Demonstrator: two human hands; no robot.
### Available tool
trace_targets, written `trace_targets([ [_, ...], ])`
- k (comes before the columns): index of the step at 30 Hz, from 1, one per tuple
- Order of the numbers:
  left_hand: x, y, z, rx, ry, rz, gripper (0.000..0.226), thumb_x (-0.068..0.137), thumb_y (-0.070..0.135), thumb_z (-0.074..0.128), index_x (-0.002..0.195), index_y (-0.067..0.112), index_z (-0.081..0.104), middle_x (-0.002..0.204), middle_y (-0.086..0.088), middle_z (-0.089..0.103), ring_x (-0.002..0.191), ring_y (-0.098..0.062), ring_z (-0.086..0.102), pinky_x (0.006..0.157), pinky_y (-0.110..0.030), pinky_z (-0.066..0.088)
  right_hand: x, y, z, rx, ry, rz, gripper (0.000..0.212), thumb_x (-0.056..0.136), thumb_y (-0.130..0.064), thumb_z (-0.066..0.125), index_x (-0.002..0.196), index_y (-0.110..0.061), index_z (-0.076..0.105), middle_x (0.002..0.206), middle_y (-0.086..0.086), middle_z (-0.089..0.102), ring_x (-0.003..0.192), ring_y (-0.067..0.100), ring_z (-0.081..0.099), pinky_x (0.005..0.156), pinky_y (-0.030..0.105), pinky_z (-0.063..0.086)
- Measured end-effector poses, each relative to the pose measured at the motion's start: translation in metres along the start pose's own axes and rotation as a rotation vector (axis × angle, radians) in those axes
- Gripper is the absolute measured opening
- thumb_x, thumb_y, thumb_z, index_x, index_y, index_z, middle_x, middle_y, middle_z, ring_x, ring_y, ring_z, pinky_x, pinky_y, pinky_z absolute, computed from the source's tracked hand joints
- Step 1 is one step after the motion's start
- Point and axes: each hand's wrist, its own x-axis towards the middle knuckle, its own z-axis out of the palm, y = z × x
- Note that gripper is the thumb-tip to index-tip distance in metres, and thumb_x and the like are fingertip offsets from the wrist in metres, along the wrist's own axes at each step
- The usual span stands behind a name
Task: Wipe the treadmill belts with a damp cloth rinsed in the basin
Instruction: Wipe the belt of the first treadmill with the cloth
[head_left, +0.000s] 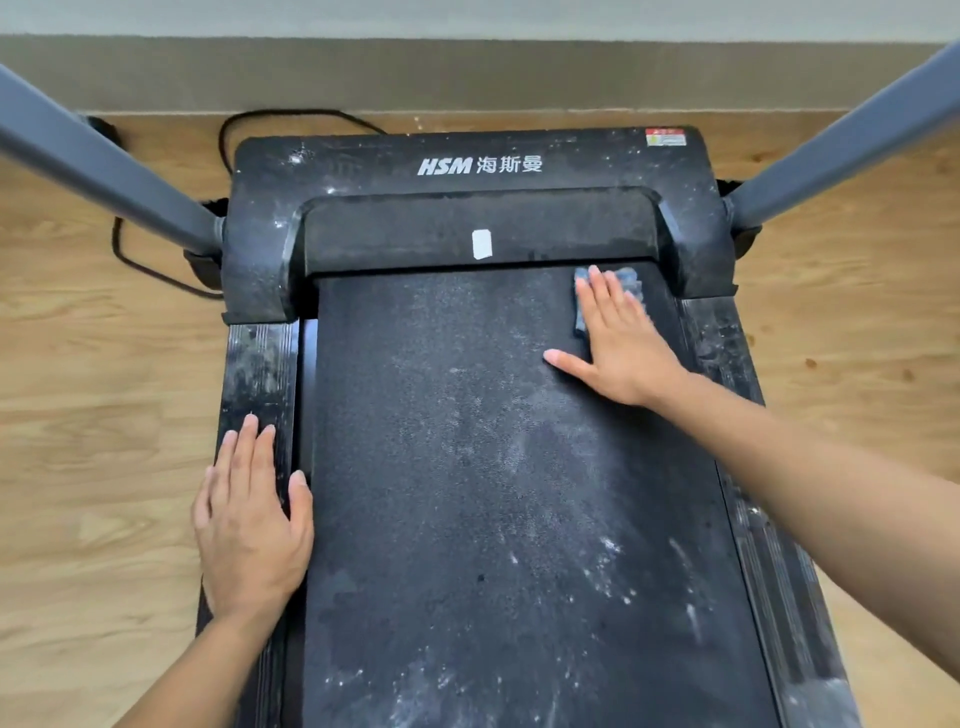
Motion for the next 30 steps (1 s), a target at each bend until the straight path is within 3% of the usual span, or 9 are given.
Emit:
trace_targets([
  [3, 0.001, -0.001, 0.001, -0.004, -0.004, 0.007, 0.061, 0.103, 0.040, 0.036, 0.159, 0.015, 0.040, 0.173, 0.004, 0.026, 0.160, -0.018, 0.022, 0.127, -0.049, 0.023, -0.024, -0.003, 0.008, 0.092, -0.007, 0.012, 0.117, 0.088, -0.093, 0.020, 0.166, -0.014, -0.014, 0.173, 0.006, -0.023, 0.158, 0.018, -0.025, 0.131, 0.046, -0.005],
  [7, 0.000, -0.002, 0.002, -0.015, 0.005, 0.010, 0.060, 0.104, 0.039, 0.037, 0.158, 0.015, 0.041, 0.173, 0.004, 0.027, 0.160, -0.018, 0.022, 0.127, -0.049, 0.023, -0.145, -0.016, 0.042, 0.013, -0.026, -0.148, 0.114, 0.095, -0.085, 0.033, 0.164, -0.011, -0.019, 0.172, 0.008, -0.026, 0.159, 0.022, -0.023, 0.131, 0.045, -0.003],
  [11, -0.001, -0.002, 0.002, -0.027, 0.018, 0.011, 0.059, 0.103, 0.038, 0.037, 0.157, 0.013, 0.043, 0.172, 0.003, 0.030, 0.159, -0.020, 0.025, 0.125, -0.051, 0.026, -0.195, -0.004, 0.051, 0.158, -0.059, -0.231, 0.084, 0.105, -0.066, 0.035, 0.168, -0.014, 0.015, 0.176, 0.002, 0.001, 0.163, 0.019, 0.001, 0.129, 0.043, 0.013],
  [14, -0.001, -0.001, 0.001, -0.027, 0.011, 0.013, 0.060, 0.103, 0.038, 0.037, 0.157, 0.013, 0.043, 0.171, 0.002, 0.031, 0.159, -0.021, 0.026, 0.124, -0.052, 0.027, -0.160, 0.012, 0.026, 0.187, 0.082, -0.223, 0.046, 0.104, -0.043, 0.054, 0.147, -0.027, 0.053, 0.154, -0.006, 0.047, 0.145, 0.019, 0.038, 0.115, 0.047, 0.038],
  [17, -0.001, -0.001, 0.000, -0.037, 0.005, 0.011, 0.059, 0.103, 0.038, 0.036, 0.156, 0.013, 0.044, 0.171, 0.002, 0.031, 0.159, -0.021, 0.026, 0.124, -0.052, 0.027, -0.131, 0.016, 0.006, 0.176, -0.040, -0.133, 0.045, 0.091, -0.042, 0.077, 0.132, -0.034, 0.059, 0.127, -0.016, 0.056, 0.126, 0.015, 0.043, 0.107, 0.041, 0.034],
  [19, 0.000, 0.000, 0.000, -0.049, -0.002, 0.014, 0.060, 0.103, 0.040, 0.034, 0.156, 0.013, 0.044, 0.171, 0.002, 0.030, 0.160, -0.020, 0.024, 0.126, -0.051, 0.024, -0.122, 0.013, -0.001, 0.143, -0.121, -0.130, 0.025, 0.088, -0.042, 0.080, 0.103, -0.036, 0.061, 0.100, -0.020, 0.052, 0.107, 0.011, 0.042, 0.097, 0.037, 0.034],
  [22, 0.000, -0.001, 0.000, -0.064, 0.003, 0.013, 0.062, 0.103, 0.041, 0.032, 0.155, 0.011, 0.045, 0.171, 0.000, 0.032, 0.160, -0.020, 0.024, 0.126, -0.052, 0.024, -0.110, 0.015, -0.020, 0.345, -0.199, -0.083, 0.029, 0.092, -0.028, 0.077, 0.082, -0.031, 0.050, 0.095, -0.013, 0.057, 0.095, 0.012, 0.052, 0.085, 0.038, 0.046],
  [26, 0.001, -0.001, 0.002, -0.055, 0.033, 0.022, 0.062, 0.101, 0.039, 0.034, 0.153, 0.010, 0.048, 0.169, -0.004, 0.036, 0.158, -0.024, 0.028, 0.124, -0.054, 0.028, -0.073, 0.033, -0.066, 0.440, 0.226, 0.005, 0.032, 0.094, -0.014, 0.068, 0.087, -0.031, 0.042, 0.090, -0.001, 0.070, 0.080, 0.028, 0.063, 0.076, 0.044, 0.054],
  [30, 0.002, -0.002, 0.003, -0.047, 0.026, 0.038, 0.062, 0.100, 0.039, 0.035, 0.153, 0.010, 0.048, 0.169, -0.004, 0.036, 0.158, -0.025, 0.030, 0.124, -0.054, 0.030, -0.040, 0.039, -0.081, 0.203, 0.396, -0.054, 0.021, 0.092, -0.011, 0.060, 0.094, -0.020, 0.041, 0.125, 0.005, 0.069, 0.111, 0.031, 0.061, 0.081, 0.047, 0.052],
])
